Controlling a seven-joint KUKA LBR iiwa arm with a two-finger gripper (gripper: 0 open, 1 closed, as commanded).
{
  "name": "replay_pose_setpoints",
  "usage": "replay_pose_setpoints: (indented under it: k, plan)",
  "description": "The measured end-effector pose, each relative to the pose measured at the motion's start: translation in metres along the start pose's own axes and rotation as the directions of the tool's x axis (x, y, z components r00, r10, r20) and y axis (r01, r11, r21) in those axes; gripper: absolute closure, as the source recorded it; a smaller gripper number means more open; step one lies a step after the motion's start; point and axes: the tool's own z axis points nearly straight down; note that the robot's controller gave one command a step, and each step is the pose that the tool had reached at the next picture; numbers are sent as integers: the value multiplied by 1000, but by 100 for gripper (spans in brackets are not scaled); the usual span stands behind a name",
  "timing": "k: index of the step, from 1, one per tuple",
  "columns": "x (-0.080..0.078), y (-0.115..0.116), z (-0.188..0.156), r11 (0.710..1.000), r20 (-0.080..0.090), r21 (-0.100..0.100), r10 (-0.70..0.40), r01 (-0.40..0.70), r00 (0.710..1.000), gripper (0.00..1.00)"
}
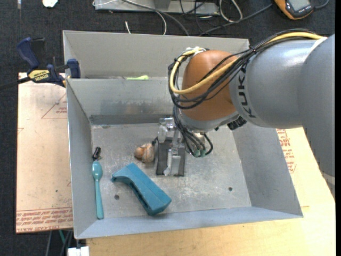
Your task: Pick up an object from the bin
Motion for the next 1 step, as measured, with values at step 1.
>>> replay_pose_setpoints:
  k: [1]
  plan:
    - [-66,-5,36,999,6,-2,-44,44,999,0]
